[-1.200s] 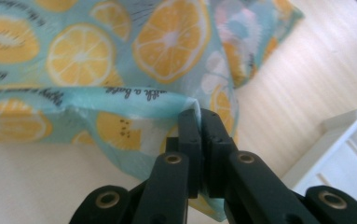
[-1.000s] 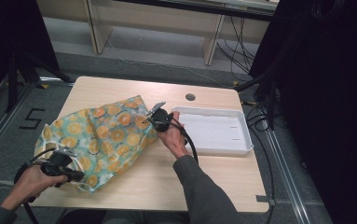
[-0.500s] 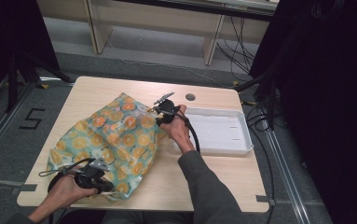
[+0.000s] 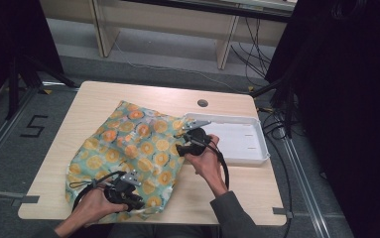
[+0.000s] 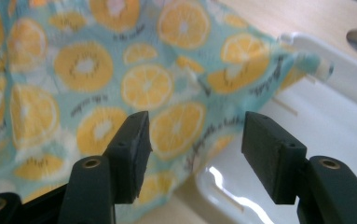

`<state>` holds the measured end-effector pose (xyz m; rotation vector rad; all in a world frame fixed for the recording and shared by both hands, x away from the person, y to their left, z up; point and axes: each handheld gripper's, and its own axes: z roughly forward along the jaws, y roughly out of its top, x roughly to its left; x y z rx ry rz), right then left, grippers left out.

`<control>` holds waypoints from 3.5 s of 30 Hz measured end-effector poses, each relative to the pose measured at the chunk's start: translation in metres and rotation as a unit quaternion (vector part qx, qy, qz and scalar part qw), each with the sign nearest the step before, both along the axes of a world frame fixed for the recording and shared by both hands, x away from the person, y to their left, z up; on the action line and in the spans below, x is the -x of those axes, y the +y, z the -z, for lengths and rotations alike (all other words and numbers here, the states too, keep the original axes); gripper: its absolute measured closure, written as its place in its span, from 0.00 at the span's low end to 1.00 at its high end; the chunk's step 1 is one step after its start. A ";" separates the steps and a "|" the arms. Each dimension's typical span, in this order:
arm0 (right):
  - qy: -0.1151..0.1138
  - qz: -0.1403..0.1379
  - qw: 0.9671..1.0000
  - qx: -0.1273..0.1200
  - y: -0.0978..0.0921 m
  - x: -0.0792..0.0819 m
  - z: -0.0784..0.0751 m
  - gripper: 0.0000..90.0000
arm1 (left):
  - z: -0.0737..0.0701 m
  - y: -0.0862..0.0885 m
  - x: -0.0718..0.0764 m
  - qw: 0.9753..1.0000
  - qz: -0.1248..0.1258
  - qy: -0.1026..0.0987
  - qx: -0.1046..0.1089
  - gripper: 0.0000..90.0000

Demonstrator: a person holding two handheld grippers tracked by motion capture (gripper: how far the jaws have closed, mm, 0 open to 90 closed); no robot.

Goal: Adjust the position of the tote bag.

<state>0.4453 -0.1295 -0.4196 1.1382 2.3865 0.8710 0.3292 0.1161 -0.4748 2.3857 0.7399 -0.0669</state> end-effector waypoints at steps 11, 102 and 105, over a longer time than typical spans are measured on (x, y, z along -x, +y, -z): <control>0.064 0.007 0.997 -0.043 -0.019 0.047 0.017 0.46 | -0.048 0.133 -0.050 0.985 -0.153 -0.069 -0.039 0.41; 0.103 -0.389 0.912 0.075 0.018 0.133 0.065 0.95 | -0.026 0.160 -0.014 0.977 -0.197 -0.063 0.040 0.37; 0.108 -0.393 0.911 0.069 0.018 0.134 0.062 1.00 | -0.027 0.159 -0.012 0.979 -0.191 -0.060 0.036 0.36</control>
